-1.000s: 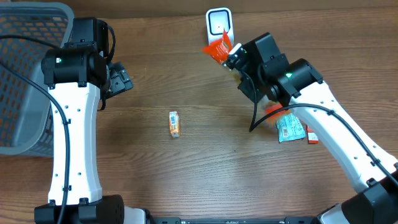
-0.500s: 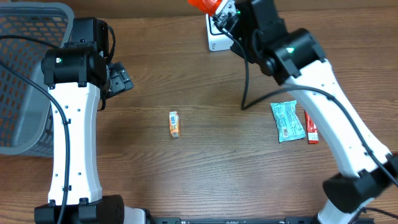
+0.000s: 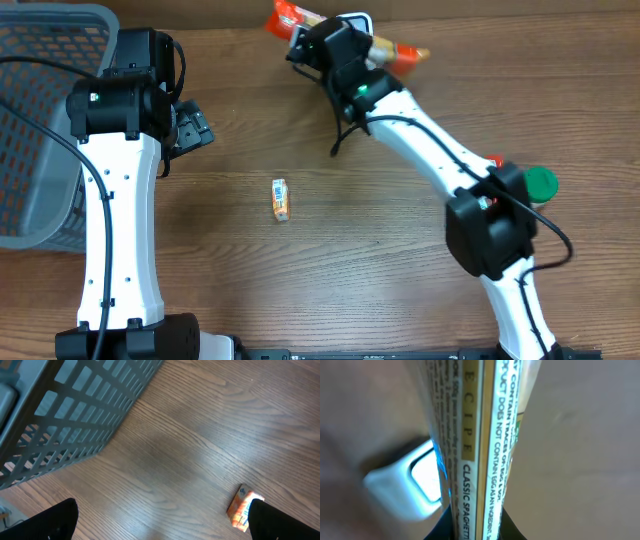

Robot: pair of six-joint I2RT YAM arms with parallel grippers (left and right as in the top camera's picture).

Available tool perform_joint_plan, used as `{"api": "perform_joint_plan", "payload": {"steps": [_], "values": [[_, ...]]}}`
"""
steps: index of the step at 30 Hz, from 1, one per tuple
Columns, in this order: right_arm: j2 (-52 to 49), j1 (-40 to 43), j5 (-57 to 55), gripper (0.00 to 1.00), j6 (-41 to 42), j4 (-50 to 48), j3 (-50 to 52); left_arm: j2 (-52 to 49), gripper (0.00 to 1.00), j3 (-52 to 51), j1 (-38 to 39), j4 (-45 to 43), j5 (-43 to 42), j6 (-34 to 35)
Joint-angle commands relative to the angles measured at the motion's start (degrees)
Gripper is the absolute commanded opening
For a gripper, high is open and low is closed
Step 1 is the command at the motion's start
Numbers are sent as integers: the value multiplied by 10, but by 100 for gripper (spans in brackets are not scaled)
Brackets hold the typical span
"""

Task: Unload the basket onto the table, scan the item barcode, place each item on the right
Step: 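Hold the spaghetti package against the white scanner's face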

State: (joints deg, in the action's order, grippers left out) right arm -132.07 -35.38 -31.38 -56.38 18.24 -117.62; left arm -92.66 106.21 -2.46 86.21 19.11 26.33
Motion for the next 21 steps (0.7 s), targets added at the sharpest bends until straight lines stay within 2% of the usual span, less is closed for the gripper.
{"api": "perform_joint_plan", "payload": {"steps": [1, 7, 11, 16, 21], "values": [[0, -8, -59, 3, -94, -95, -20, -3, 100, 3, -2, 1, 7, -10], [-38, -9, -54, 3, -147, -239, -20, -3, 99, 3, -2, 1, 7, -10], [-55, -10, -44, 3, -146, -307, -20, -3, 100, 3, -2, 1, 7, -10], [-83, -16, -46, 3, -149, -333, -20, -3, 100, 3, -2, 1, 7, -10], [-121, -16, -53, 4, -188, -378, -20, -3, 100, 3, -2, 1, 7, -10]]}}
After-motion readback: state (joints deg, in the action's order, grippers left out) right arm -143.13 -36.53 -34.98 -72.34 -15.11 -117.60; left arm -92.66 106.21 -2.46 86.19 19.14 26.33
